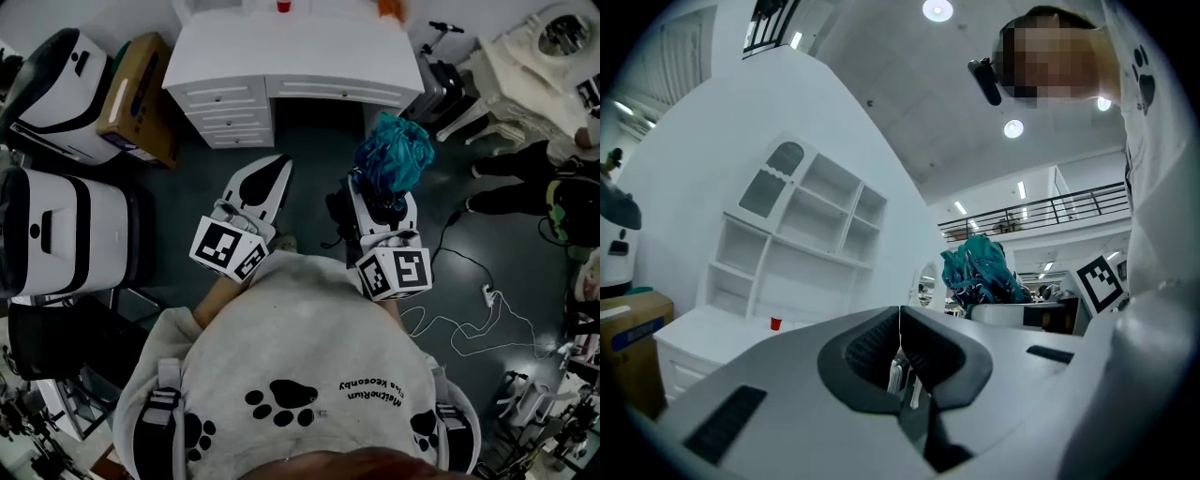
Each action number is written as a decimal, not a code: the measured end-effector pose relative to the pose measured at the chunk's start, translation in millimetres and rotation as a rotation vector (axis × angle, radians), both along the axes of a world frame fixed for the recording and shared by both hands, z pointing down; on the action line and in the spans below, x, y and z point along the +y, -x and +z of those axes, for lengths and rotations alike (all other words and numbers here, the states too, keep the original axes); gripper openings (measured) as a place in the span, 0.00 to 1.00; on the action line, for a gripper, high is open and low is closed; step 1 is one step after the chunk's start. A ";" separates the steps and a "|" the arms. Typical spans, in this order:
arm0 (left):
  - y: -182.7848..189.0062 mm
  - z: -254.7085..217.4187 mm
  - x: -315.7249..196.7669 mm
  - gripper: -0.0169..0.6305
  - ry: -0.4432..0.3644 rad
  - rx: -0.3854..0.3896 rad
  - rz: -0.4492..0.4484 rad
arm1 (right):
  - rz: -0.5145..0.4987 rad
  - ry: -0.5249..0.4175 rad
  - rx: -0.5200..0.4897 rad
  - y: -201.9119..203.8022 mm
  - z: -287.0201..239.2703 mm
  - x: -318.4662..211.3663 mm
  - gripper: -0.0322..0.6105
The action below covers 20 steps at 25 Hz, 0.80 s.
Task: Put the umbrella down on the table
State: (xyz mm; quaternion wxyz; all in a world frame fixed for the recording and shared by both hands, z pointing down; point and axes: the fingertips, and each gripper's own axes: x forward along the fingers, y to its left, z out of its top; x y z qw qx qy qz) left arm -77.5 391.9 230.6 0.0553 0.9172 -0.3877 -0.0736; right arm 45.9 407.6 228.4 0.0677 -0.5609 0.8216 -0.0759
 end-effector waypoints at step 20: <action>46.9 33.1 -90.3 0.05 0.045 0.053 -0.051 | -0.076 0.022 0.015 49.3 17.2 -98.4 0.48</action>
